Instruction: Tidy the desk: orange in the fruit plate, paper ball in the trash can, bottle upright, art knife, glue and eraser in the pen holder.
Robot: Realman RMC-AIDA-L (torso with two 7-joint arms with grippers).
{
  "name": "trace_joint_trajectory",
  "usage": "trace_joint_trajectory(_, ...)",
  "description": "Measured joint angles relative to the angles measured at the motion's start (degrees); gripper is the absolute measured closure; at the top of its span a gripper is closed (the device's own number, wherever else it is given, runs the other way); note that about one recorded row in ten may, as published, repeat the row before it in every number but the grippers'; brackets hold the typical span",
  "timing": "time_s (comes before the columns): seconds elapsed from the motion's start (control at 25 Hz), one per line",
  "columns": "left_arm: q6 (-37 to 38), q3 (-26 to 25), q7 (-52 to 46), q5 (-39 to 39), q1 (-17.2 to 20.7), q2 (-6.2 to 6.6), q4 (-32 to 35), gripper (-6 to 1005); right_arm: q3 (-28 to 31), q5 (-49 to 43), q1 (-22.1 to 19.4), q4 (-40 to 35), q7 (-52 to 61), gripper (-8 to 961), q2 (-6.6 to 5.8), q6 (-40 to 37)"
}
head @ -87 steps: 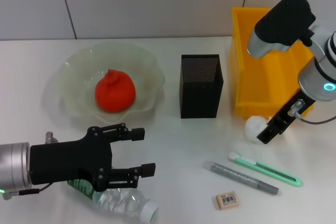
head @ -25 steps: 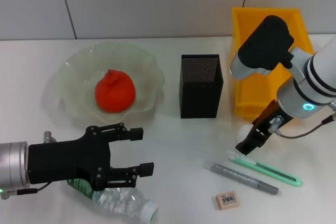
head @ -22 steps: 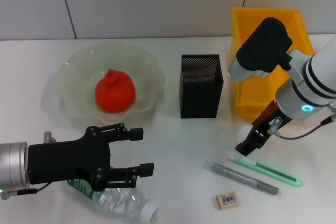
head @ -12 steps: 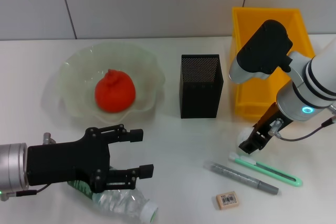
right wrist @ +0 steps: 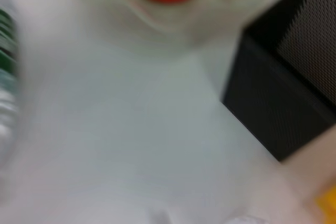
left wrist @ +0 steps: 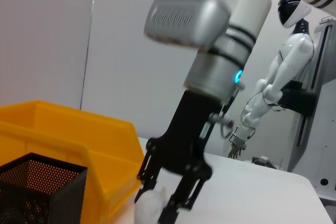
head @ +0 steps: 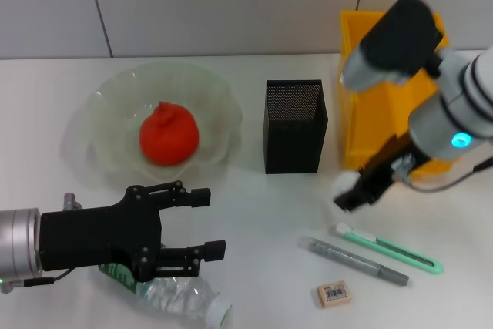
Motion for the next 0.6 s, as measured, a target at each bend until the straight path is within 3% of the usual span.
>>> trace_joint_trajectory(0.28, 0.00, 0.00, 0.01, 0.00, -0.22, 0.03, -0.17, 206, 11.70, 2.54, -0.84, 11.56, 0.58, 413, 0.00, -5.24)
trace_joint_trajectory(0.48, 0.00, 0.00, 0.07, 0.00, -0.23, -0.01, -0.10, 206, 20.89, 1.68, -0.43, 11.43, 0.43, 396, -0.22, -2.52)
trace_joint_trajectory(0.6, -0.01, 0.00, 0.01, 0.00, -0.17, -0.06, -0.04, 206, 22.09, 0.55, -1.00, 9.57, 0.22, 386, -0.28, 2.02)
